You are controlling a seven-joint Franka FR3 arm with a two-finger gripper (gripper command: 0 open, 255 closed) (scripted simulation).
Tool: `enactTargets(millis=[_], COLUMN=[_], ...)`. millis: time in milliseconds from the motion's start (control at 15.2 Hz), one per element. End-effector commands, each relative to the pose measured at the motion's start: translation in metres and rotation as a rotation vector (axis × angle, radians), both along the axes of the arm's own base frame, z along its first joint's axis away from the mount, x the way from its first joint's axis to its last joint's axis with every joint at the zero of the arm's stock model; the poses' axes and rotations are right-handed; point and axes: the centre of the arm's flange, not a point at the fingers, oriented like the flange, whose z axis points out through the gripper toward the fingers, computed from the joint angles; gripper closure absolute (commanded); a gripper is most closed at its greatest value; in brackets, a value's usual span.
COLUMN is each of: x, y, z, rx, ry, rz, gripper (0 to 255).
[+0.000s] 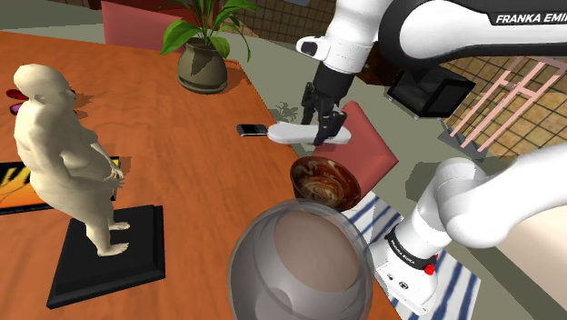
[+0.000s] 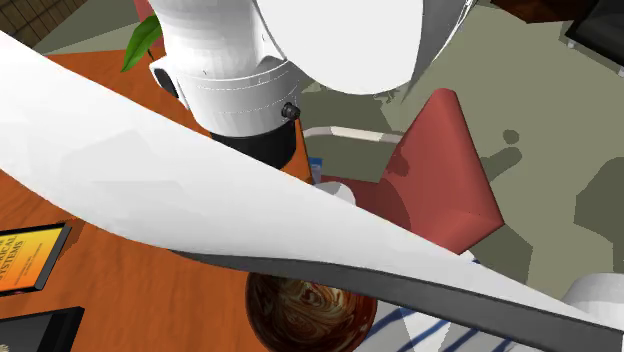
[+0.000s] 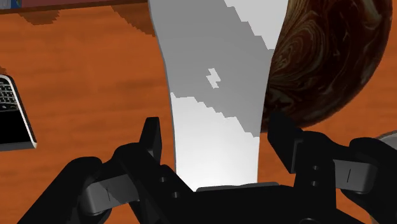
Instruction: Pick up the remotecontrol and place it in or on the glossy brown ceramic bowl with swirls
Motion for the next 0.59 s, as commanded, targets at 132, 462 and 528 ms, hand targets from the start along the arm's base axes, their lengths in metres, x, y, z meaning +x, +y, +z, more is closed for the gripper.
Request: enactTargets(millis=[132, 462, 528], x=[-0.053, -0.081, -0.081], y=[-0.007, -0.011, -0.011], z=[0.001, -0.014, -0.019], rx=[0.000, 0.000, 0.000], ry=[0.000, 0.000, 0.000], rz=[0.000, 0.000, 0.000], gripper=[255, 255, 255])
